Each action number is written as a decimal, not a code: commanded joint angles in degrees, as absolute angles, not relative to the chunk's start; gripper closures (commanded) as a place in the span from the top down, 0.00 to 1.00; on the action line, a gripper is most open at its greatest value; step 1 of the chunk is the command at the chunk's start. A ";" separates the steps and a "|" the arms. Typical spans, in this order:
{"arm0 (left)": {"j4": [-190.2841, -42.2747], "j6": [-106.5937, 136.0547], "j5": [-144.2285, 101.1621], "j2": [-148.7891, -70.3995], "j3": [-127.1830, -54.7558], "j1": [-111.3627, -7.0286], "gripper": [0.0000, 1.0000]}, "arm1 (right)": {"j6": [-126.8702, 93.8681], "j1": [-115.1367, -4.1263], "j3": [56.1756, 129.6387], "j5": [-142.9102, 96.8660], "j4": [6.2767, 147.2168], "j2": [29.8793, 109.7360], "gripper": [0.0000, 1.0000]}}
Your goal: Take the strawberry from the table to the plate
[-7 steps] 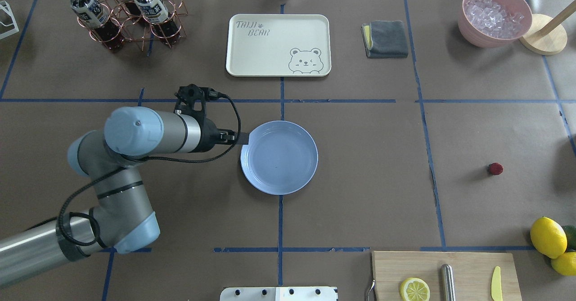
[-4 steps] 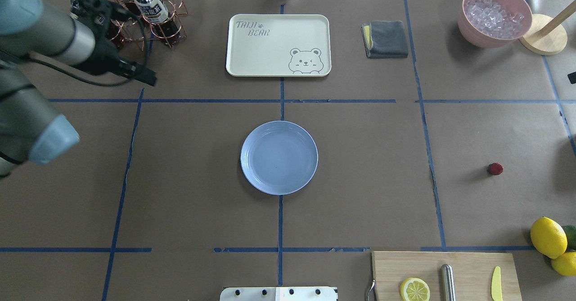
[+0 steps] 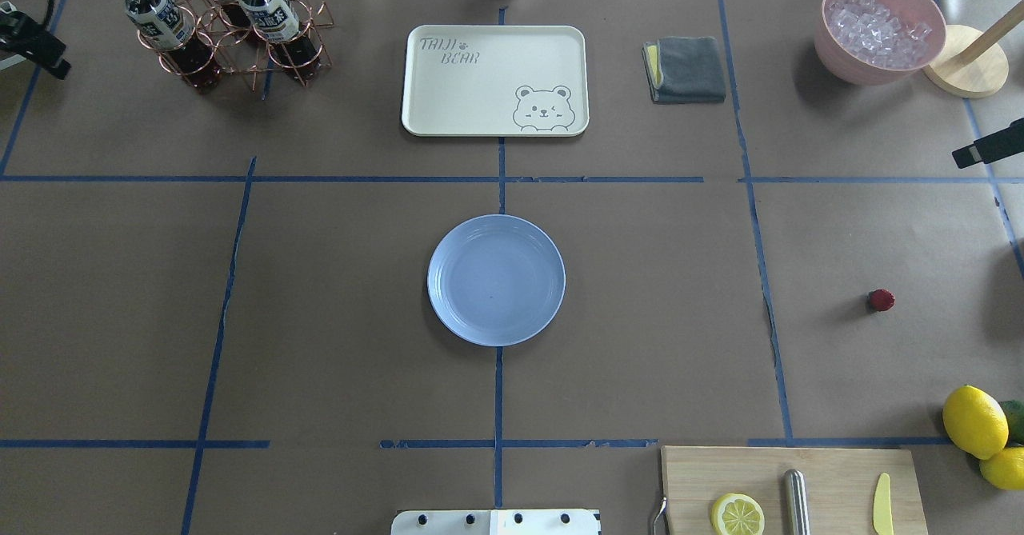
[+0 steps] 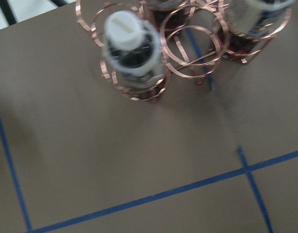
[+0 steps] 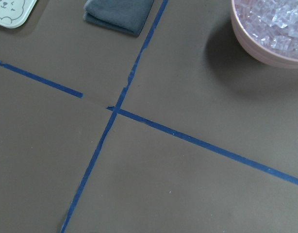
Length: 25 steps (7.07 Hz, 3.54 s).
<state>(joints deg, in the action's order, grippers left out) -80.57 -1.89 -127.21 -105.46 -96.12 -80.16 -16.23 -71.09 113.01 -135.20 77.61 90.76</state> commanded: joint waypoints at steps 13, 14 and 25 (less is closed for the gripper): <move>-84.02 -10.81 -138.43 -95.89 -94.57 -87.98 1.00 | -36.04 -46.59 99.14 -115.66 41.13 102.66 0.72; -84.02 -10.81 -138.43 -95.80 -94.57 -87.98 1.00 | -36.04 -46.06 99.14 -115.40 41.13 102.57 0.53; -83.94 -10.81 -137.81 -95.62 -95.18 -88.07 1.00 | -60.60 -31.50 98.07 -103.83 94.75 47.97 0.00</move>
<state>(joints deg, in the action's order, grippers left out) -83.95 -10.81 -137.93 -95.62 -95.12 -88.00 -54.57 -35.20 105.12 -107.53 91.96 57.73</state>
